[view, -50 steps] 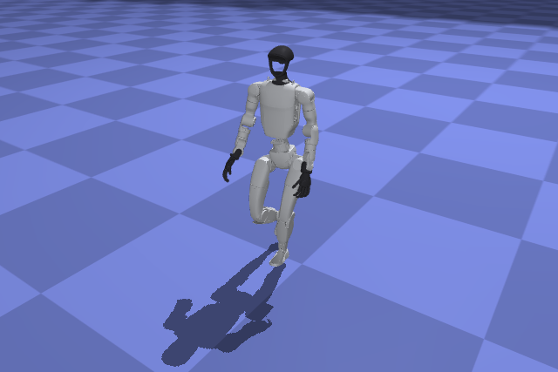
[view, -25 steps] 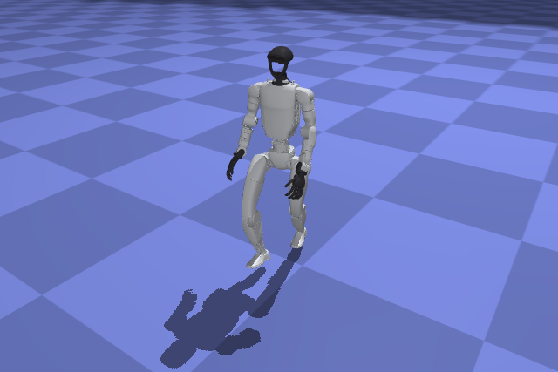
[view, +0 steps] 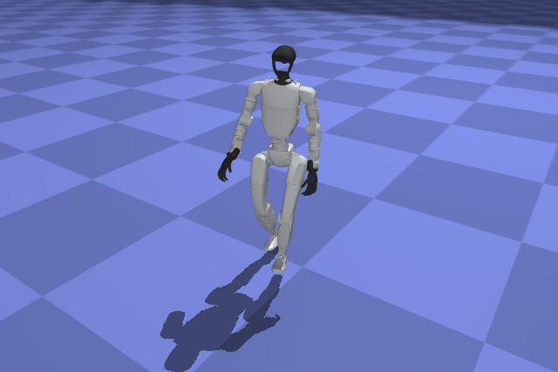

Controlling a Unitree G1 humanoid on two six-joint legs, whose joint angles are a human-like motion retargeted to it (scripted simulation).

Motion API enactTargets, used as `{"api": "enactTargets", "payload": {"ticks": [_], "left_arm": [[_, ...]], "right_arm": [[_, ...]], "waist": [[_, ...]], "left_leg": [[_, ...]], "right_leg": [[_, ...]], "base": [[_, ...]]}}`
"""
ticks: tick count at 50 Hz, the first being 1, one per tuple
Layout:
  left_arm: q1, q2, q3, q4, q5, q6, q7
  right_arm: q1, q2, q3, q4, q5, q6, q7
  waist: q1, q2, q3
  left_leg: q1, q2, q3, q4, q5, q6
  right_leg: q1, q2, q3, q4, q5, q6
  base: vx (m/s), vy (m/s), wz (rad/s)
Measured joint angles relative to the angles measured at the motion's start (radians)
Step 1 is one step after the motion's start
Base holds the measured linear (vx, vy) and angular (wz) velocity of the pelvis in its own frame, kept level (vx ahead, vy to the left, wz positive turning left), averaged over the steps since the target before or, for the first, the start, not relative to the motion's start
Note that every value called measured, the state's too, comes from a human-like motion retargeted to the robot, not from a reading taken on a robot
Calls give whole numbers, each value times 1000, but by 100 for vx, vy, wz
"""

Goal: Walk

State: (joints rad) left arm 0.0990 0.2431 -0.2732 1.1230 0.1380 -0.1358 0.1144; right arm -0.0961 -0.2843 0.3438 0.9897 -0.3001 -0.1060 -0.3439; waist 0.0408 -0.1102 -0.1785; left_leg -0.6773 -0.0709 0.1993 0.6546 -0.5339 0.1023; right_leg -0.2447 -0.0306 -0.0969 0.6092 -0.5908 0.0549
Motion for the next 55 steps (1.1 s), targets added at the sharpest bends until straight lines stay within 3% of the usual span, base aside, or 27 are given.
{"api": "enactTargets", "payload": {"ticks": [5,10,12,15,18,21,25,30,35,38,41,46,52,55], "left_arm": [[29,-20,0,41,0,7,-14],[23,-26,0,41,4,14,-29],[4,-22,-9,25,9,15,-25],[-44,-9,-20,-1,9,19,-14],[-109,7,-16,-32,-2,25,1],[-157,20,-8,-68,-15,20,13],[-196,36,-9,-108,-20,4,22],[-188,34,-7,-114,-12,-8,19],[-124,11,-4,-73,15,7,-9],[-94,6,-18,-45,51,24,-26],[-75,9,-30,-20,80,36,-39],[-30,16,-22,8,87,33,-54],[21,9,-3,41,56,14,-52],[37,1,5,48,49,12,-47]], "right_arm": [[32,17,3,19,-9,-2,39],[70,40,-3,91,18,12,90],[82,48,-7,122,21,20,99],[95,54,-16,165,16,27,104],[102,53,-30,200,19,32,99],[122,49,-46,224,27,37,90],[154,46,-69,245,36,43,80],[187,49,-82,260,46,47,65],[192,49,-81,248,55,52,35],[167,47,-66,209,36,52,15],[126,42,-48,164,17,49,1],[66,32,-38,71,18,39,-7],[36,20,-28,-22,12,13,-13],[41,22,-23,-39,3,5,-12]], "waist": [[-14,-33,-22],[-62,-87,-16],[-84,-90,-9],[-111,-77,3],[-130,-39,19],[-147,-4,25],[-161,28,23],[-155,47,11],[-129,87,20],[-98,98,20],[-64,81,12],[-22,37,-5],[-10,3,-28],[-11,-4,-44]], "left_leg": [[56,-86,-13,-23,36,34],[184,-201,-14,-77,23,106],[243,-221,-22,-109,5,121],[345,-230,-41,-184,-12,118],[466,-208,-68,-299,-7,96],[558,-180,-86,-371,-5,68],[642,-140,-94,-394,-13,30],[678,-88,-113,-229,-51,-5],[568,43,-107,269,46,-58],[412,146,-74,571,93,-28],[246,195,-45,700,19,33],[58,150,-2,520,-79,58],[19,16,24,42,-42,18],[29,-22,25,-29,-24,22]], "right_leg": [[23,-69,26,186,6,56],[-87,-203,51,605,255,140],[-167,-247,53,740,290,122],[-296,-293,47,839,227,63],[-404,-286,13,778,136,19],[-471,-249,-28,607,84,13],[-502,-156,-35,326,70,40],[-451,-67,-8,249,88,21],[-334,34,-19,279,70,-50],[-280,75,-26,248,36,-84],[-230,85,-17,177,26,-80],[-146,62,-6,52,40,-34],[-60,11,-13,-7,51,16],[-47,-7,-9,44,37,31]], "base": [[2,1,9],[2,3,19],[1,3,1],[0,0,0],[0,0,0],[0,0,0],[0,0,0],[0,0,0],[-1,-5,-4],[-4,-5,-11],[0,0,0],[-1,0,-7],[0,0,0],[0,0,0]]}}
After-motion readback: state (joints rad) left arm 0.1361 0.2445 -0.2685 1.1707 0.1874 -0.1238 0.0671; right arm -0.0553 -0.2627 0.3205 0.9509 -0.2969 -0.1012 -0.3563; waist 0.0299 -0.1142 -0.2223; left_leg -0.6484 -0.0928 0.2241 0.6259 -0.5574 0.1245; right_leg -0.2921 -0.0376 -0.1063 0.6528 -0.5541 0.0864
